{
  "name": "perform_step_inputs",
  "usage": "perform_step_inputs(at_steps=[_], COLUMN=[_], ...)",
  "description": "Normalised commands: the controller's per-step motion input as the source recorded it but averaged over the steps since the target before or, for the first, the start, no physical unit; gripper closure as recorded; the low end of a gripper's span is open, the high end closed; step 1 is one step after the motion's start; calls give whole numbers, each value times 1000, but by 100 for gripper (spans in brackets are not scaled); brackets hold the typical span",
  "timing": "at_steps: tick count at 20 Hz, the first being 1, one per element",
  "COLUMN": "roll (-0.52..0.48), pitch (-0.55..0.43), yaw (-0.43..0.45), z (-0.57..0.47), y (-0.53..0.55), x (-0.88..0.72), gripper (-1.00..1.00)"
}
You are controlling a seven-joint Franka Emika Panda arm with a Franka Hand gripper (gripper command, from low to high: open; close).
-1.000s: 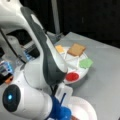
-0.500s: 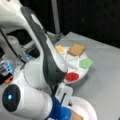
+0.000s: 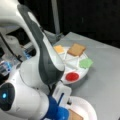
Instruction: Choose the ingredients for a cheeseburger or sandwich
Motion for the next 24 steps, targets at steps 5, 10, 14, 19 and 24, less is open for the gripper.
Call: perform_step_inputs(at_steps=[5, 10, 14, 19, 24], roll=[-201, -349, -394, -380, -379], pitch=[171, 150, 144, 59, -49], yaw=[-34, -22, -42, -63, -42], z=[253, 161, 151, 72, 1], y=[201, 428, 563, 647, 618], x=[-255, -347, -447, -536, -639], gripper=[-100, -100, -100, -100, -100])
